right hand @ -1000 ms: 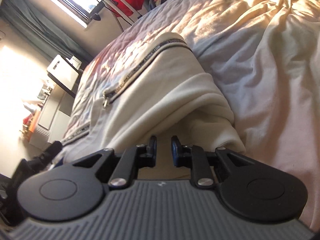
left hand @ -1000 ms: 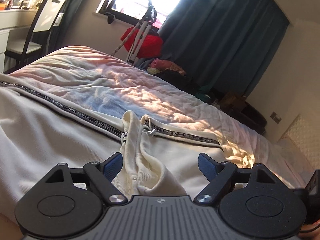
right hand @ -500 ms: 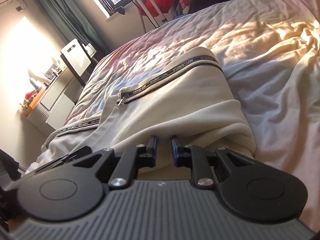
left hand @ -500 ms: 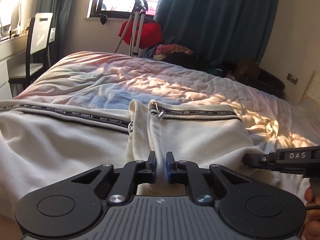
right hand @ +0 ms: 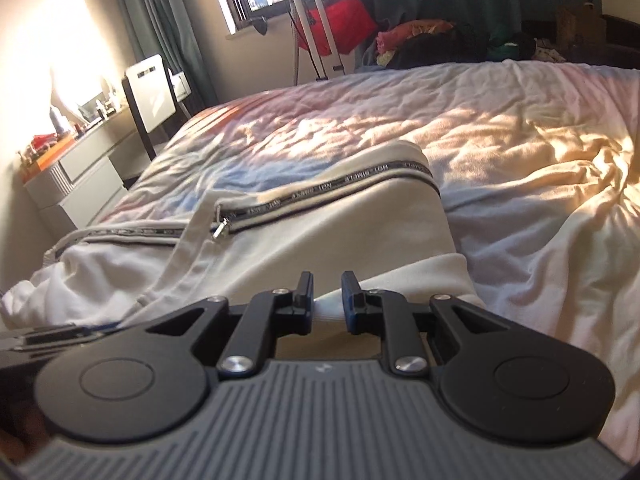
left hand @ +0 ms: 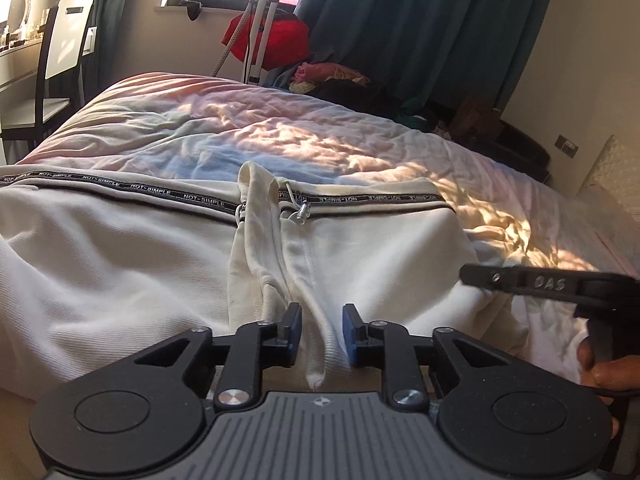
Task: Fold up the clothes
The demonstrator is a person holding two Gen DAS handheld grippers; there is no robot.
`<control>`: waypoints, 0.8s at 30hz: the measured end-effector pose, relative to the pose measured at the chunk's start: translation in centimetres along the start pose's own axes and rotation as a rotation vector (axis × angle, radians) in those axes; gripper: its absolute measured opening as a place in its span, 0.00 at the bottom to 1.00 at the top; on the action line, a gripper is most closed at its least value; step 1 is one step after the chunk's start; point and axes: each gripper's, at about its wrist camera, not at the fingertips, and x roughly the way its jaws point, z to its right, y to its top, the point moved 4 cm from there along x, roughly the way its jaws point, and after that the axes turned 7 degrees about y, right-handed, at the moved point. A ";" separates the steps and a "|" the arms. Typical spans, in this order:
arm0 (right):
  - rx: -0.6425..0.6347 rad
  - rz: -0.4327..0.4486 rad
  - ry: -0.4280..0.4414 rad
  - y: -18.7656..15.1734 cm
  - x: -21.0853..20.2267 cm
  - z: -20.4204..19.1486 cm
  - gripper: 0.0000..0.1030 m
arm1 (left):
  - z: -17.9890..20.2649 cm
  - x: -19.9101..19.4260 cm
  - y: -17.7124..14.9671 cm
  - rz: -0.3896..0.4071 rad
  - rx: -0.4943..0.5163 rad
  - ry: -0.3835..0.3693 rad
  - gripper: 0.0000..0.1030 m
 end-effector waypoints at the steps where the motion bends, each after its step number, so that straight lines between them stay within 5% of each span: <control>1: 0.009 -0.028 -0.013 -0.3 0.7 0.3 0.18 | -0.1 -0.1 0.2 0.008 -0.006 -0.005 0.40; 5: 0.061 -0.093 -0.025 -1.6 2.7 1.4 0.16 | -0.5 -0.3 0.7 0.037 -0.033 -0.014 0.49; 11: 0.053 -0.087 -0.040 -1.6 2.9 1.0 0.15 | -1.8 -1.3 0.7 0.033 -0.125 0.051 0.77; 17: 0.054 -0.081 -0.038 -1.5 2.5 0.9 0.17 | -7.4 -5.8 0.4 0.050 -0.387 0.152 0.88; 24: 0.074 -0.064 -0.033 -1.6 1.3 0.9 0.17 | -16.7 -9.6 -1.0 0.051 -0.838 0.210 1.00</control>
